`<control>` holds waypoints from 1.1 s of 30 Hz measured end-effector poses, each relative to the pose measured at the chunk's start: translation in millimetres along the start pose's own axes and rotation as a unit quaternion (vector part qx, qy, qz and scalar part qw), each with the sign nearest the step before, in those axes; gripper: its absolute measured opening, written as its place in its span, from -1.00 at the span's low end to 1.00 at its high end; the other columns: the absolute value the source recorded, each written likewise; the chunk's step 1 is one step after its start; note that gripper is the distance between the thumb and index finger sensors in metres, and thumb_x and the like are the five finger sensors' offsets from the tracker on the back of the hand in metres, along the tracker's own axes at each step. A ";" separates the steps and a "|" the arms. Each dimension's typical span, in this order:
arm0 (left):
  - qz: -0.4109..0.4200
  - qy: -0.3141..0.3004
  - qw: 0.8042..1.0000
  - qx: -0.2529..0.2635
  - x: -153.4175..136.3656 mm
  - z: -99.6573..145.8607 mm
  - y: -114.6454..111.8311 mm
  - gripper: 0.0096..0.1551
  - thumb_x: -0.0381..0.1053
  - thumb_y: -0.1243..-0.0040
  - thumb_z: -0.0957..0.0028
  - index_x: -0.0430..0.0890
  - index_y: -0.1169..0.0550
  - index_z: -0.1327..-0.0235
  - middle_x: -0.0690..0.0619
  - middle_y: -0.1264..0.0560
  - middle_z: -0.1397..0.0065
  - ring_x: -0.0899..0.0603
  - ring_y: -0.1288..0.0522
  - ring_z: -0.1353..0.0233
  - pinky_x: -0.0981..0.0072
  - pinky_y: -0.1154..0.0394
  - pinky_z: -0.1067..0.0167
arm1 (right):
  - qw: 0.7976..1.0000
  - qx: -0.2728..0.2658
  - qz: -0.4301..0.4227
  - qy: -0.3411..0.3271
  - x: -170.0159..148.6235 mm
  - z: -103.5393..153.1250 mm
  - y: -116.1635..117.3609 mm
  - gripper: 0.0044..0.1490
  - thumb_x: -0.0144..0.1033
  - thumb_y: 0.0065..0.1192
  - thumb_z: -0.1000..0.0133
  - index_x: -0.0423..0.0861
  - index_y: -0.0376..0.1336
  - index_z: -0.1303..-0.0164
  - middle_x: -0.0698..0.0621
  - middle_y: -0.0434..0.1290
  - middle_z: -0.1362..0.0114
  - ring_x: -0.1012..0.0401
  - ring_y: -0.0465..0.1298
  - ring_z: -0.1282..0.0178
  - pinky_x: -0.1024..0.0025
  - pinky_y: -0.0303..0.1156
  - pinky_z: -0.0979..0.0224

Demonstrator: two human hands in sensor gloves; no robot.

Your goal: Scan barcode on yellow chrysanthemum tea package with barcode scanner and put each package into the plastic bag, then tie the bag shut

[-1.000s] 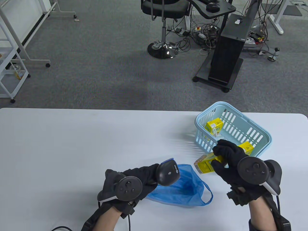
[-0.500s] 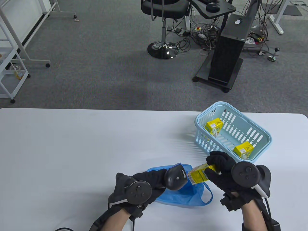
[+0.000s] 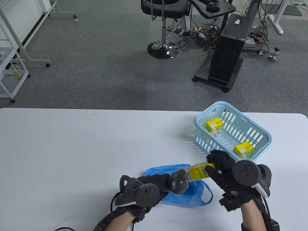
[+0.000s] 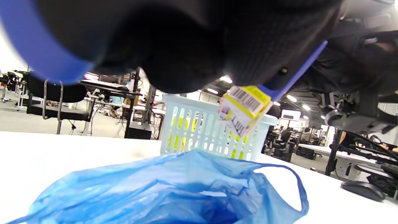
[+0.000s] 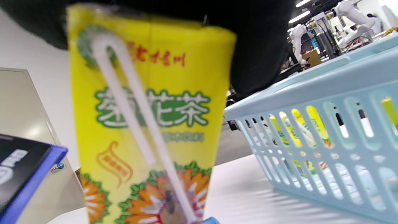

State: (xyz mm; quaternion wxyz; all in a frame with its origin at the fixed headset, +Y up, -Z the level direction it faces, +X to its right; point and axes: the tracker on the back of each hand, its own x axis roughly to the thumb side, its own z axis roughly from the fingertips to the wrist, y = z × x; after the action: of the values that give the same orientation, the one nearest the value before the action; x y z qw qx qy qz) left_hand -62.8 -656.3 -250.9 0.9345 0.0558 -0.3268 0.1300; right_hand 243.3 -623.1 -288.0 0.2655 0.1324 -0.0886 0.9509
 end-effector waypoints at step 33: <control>0.074 0.081 0.994 0.009 -42.8 12.4 26.7 -0.35 0.18 -0.43 -0.01 0.04 -0.51 -0.35 0.05 -0.68 -0.14 0.00 -0.77 0.09 0.12 -0.69 0.10 | 0.999 0.038 0.009 -0.028 20.8 -0.9 13.4 -0.23 0.12 0.28 0.15 0.00 0.32 -0.24 -0.06 0.30 -0.50 -0.10 0.46 -0.37 0.07 0.57 -0.28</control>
State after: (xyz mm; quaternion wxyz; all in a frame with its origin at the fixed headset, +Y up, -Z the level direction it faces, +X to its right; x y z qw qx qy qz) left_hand -109.9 -641.8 -267.5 0.9451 0.0293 -0.2520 0.2059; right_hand 218.9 -624.2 -284.0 0.2493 0.1681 -0.0613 0.9517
